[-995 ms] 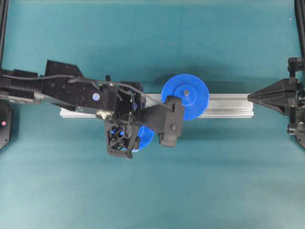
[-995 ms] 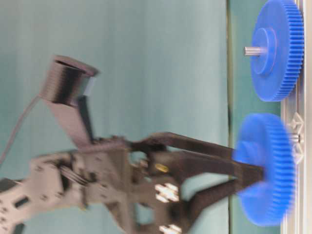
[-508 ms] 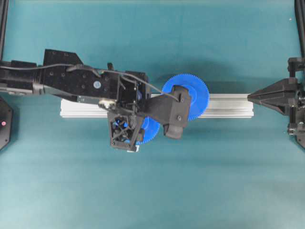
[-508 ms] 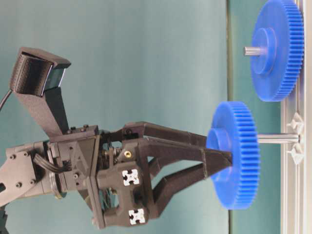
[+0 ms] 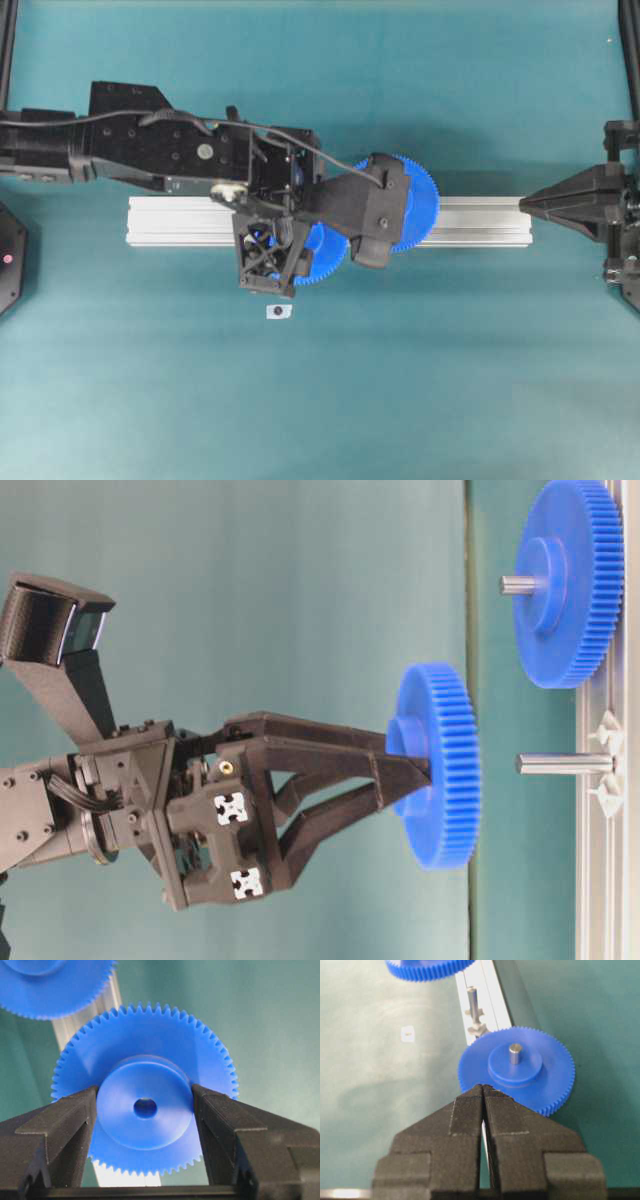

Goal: Find the location of the shaft and insert the small gear.
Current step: 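Carry the gear over the empty left shaft on the rail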

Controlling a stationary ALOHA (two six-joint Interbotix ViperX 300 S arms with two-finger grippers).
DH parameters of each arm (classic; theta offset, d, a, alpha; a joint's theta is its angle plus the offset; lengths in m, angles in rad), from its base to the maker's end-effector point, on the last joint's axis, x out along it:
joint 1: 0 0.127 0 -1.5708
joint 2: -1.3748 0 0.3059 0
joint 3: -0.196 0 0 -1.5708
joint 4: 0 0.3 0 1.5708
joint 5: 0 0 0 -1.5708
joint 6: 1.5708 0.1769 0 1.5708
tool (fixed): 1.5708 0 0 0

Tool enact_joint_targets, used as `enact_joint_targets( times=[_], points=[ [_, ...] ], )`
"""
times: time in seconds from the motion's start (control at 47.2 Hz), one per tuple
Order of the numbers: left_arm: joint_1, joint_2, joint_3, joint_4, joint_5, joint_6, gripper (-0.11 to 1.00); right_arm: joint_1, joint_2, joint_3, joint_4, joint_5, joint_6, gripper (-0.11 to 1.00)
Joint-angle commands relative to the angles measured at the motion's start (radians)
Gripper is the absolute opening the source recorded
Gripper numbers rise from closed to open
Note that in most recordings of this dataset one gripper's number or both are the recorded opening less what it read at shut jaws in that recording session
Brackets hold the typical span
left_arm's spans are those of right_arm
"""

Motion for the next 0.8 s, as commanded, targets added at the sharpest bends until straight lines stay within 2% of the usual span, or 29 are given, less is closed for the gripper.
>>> enact_joint_targets(
  times=[0.0,0.783],
  points=[
    [0.012,-0.035,-0.029,0.002,-0.005,0.003,0.63,-0.003,0.006,-0.011,0.002,-0.009,0.008,0.01],
    [0.04,0.015,-0.02,0.003,-0.009,0.005,0.63,-0.003,0.006,-0.011,0.002,-0.009,0.008,0.01]
  ],
)
